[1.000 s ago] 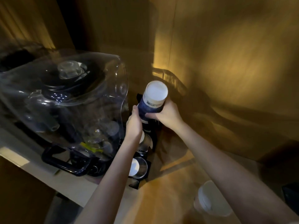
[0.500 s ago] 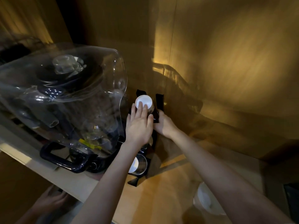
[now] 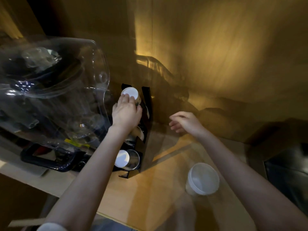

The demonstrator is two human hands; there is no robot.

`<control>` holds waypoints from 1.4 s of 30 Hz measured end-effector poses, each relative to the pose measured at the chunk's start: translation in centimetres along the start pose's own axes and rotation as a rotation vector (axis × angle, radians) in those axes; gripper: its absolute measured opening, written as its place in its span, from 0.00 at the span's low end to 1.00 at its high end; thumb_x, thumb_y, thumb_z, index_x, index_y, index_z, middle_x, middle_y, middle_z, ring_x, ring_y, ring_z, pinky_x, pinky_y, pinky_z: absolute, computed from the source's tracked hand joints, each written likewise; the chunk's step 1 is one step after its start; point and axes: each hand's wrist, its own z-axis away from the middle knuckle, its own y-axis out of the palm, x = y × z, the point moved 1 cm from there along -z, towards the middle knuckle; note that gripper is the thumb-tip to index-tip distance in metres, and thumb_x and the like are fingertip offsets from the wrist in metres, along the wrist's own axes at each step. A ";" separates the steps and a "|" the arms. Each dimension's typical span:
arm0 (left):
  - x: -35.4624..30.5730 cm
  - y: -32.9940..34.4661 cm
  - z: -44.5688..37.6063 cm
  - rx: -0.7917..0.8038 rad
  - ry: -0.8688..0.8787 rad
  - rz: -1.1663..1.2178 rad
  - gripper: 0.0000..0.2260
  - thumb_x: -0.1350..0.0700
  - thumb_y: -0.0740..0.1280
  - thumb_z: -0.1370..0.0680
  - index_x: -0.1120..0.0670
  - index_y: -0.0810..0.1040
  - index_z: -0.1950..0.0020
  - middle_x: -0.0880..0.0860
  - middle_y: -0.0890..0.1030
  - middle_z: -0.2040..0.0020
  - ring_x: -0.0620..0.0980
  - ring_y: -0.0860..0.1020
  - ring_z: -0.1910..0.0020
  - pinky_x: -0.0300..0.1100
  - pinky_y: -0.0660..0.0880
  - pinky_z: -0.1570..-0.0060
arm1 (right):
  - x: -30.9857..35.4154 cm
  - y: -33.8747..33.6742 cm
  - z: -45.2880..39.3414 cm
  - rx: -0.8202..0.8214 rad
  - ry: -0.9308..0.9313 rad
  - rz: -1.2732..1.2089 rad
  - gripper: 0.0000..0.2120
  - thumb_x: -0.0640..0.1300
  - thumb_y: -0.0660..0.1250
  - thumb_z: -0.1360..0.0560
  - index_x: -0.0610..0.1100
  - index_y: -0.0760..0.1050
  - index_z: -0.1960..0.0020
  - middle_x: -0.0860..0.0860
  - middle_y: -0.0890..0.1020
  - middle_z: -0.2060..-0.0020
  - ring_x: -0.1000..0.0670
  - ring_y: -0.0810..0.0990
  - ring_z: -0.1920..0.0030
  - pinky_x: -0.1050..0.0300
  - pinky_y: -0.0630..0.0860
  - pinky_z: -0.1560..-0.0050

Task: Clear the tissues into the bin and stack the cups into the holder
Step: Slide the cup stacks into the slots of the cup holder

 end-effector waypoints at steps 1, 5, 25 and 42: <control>-0.4 -0.2 0.3 -0.045 0.014 -0.014 0.19 0.54 0.55 0.22 0.62 0.67 0.34 0.64 0.68 0.31 0.61 0.62 0.29 0.57 0.66 0.35 | -0.7 -0.9 0.7 -0.020 -0.005 0.041 0.07 0.41 0.61 0.23 0.41 0.78 0.52 0.48 0.81 0.63 0.51 0.80 0.64 0.61 0.75 0.63; -3.0 -0.4 2.6 -0.215 0.176 0.080 0.15 0.57 0.58 0.23 0.62 0.75 0.41 0.64 0.77 0.45 0.64 0.75 0.46 0.53 0.73 0.53 | -5.2 -4.4 3.8 -0.129 -0.012 0.264 0.08 0.38 0.61 0.24 0.39 0.79 0.56 0.44 0.81 0.63 0.47 0.78 0.63 0.57 0.74 0.60; -14.6 14.2 17.6 0.394 0.280 0.108 0.45 0.44 0.73 0.33 0.56 0.51 0.25 0.57 0.61 0.28 0.57 0.63 0.31 0.50 0.69 0.39 | -19.8 0.5 13.1 0.051 0.869 -1.365 0.24 0.58 0.57 0.25 0.34 0.73 0.54 0.39 0.83 0.71 0.41 0.78 0.58 0.51 0.81 0.73; -8.7 8.2 20.6 0.014 -0.241 0.815 0.39 0.44 0.71 0.34 0.48 0.58 0.28 0.51 0.69 0.31 0.48 0.68 0.33 0.42 0.68 0.36 | -11.0 1.4 11.5 0.057 0.223 -0.954 0.24 0.45 0.69 0.30 0.45 0.71 0.35 0.47 0.81 0.46 0.50 0.82 0.50 0.53 0.80 0.61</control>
